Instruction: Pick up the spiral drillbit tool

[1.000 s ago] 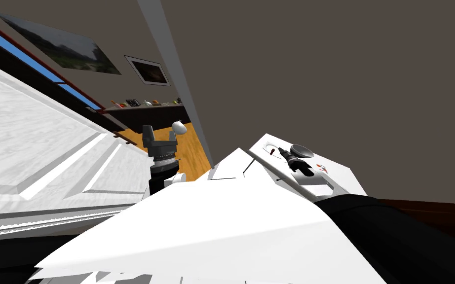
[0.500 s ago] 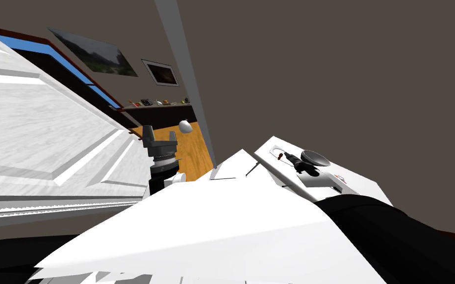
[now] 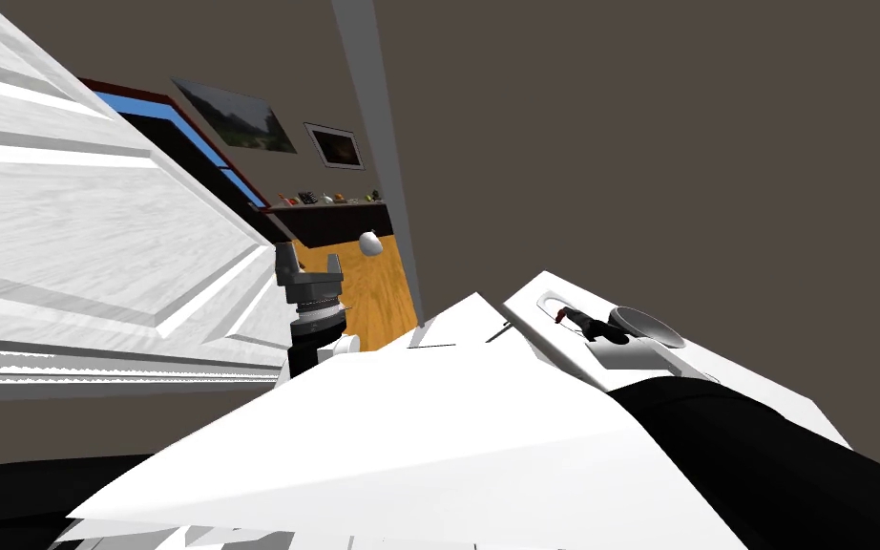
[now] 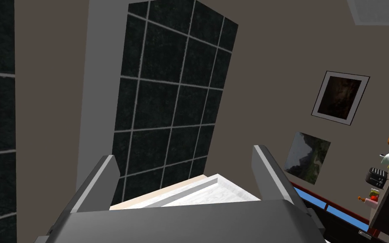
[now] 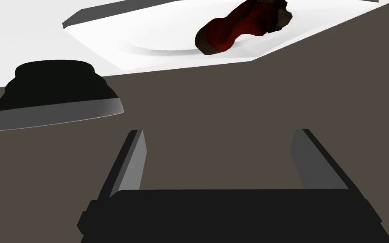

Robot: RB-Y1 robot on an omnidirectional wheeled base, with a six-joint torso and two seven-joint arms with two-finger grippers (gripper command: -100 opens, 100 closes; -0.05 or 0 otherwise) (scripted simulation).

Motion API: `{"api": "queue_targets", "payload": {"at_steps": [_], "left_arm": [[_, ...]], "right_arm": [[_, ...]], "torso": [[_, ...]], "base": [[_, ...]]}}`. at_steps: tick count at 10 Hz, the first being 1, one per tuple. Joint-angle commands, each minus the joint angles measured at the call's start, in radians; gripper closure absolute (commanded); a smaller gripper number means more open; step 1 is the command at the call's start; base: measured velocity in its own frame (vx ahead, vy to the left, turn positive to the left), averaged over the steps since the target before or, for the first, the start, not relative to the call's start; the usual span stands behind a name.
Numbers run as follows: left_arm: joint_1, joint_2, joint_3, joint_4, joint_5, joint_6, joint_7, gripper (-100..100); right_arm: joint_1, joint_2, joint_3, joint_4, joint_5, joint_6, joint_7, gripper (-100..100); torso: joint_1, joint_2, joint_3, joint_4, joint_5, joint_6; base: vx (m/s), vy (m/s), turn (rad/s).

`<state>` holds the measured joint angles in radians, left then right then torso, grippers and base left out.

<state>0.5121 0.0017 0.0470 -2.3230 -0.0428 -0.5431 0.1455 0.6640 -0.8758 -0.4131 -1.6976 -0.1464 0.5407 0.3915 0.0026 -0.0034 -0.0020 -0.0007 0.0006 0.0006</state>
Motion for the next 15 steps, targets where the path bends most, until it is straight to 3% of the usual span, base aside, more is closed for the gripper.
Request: {"api": "queue_targets", "payload": {"at_steps": [1,2,3,5,6,11,12,15], "left_arm": [[0.000,0.000,0.000,0.000,0.000,0.000,0.000,0],[0.000,0.000,0.000,0.000,0.000,0.000,0.000,0],[0.000,0.000,0.000,0.000,0.000,0.000,0.000,0],[0.000,0.000,0.000,0.000,0.000,0.000,0.000,0],[0.000,0.000,0.000,0.000,0.000,0.000,0.000,0],[0.000,0.000,0.000,0.000,0.000,0.000,0.000,0],[0.000,0.000,0.000,0.000,0.000,0.000,0.000,0],[0.000,0.000,0.000,0.000,0.000,0.000,0.000,0]], "right_arm": [[0.004,-0.019,-0.004,0.029,-0.021,0.036,0.014,-100],[0.017,-0.035,-0.009,0.065,-0.045,0.065,0.037,-100],[0.017,-0.035,-0.009,0.065,-0.045,0.078,0.037,-100],[0.041,-0.062,-0.017,0.134,-0.094,0.142,0.082,-100],[0.041,-0.062,-0.017,0.134,-0.094,0.158,0.082,-100],[0.086,-0.094,-0.025,0.250,-0.180,0.290,0.160,-100],[0.086,-0.094,-0.025,0.250,-0.180,0.290,0.160,-100],[0.110,-0.102,-0.026,0.313,-0.229,0.358,0.202,-100]], "torso": [[0.000,0.000,0.000,0.000,0.000,0.000],[-0.001,0.001,0.000,0.000,0.000,0.001],[-0.001,0.000,0.000,0.000,0.000,0.000],[-0.001,0.001,0.001,0.000,0.000,0.000],[-0.001,-0.001,-0.001,0.000,0.000,0.000],[-0.001,0.001,0.001,0.000,0.000,0.001],[-0.001,0.000,0.000,0.000,0.000,0.000],[-0.001,0.001,0.000,0.000,0.000,0.001]], "base": [[0.057,0.023,0.119],[0.064,0.022,0.221],[0.049,0.017,0.109],[0.075,0.026,0.244],[0.074,0.012,0.088],[0.063,0.013,0.174],[0.057,0.006,0.082],[0.060,0.002,0.149]]}}
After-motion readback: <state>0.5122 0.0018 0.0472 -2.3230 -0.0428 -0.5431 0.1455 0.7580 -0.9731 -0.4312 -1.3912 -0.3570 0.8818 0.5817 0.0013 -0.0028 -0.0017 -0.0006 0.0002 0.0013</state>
